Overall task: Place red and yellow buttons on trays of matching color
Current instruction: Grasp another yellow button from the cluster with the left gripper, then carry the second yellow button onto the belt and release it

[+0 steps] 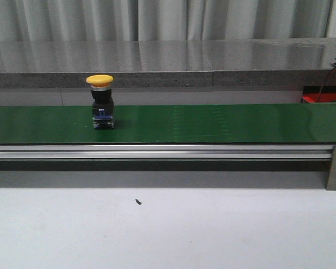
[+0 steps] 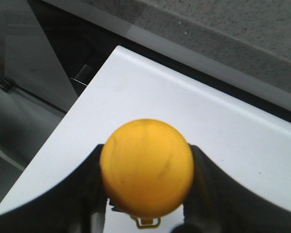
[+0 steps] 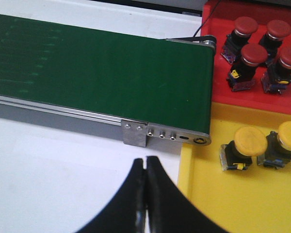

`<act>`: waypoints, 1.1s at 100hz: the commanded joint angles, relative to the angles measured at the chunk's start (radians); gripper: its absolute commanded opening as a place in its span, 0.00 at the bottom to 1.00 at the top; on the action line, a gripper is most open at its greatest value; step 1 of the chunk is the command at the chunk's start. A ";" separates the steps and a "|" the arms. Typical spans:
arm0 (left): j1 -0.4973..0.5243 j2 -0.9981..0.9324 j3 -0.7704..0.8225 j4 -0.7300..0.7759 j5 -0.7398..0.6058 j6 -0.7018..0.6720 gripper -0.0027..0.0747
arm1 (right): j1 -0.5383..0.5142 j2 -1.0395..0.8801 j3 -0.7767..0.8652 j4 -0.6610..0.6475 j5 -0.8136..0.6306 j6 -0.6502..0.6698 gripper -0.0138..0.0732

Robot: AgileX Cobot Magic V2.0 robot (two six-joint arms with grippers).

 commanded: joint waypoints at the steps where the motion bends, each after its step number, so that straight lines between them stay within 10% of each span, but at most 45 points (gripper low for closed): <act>1: -0.021 -0.130 -0.004 -0.027 -0.001 -0.008 0.01 | 0.001 -0.002 -0.024 0.027 -0.052 -0.006 0.05; 62: -0.313 -0.567 0.642 -0.091 -0.184 0.015 0.01 | 0.001 -0.002 -0.024 0.027 -0.052 -0.006 0.05; 110: -0.392 -0.465 0.737 -0.087 -0.314 0.017 0.01 | 0.001 -0.002 -0.024 0.027 -0.052 -0.006 0.05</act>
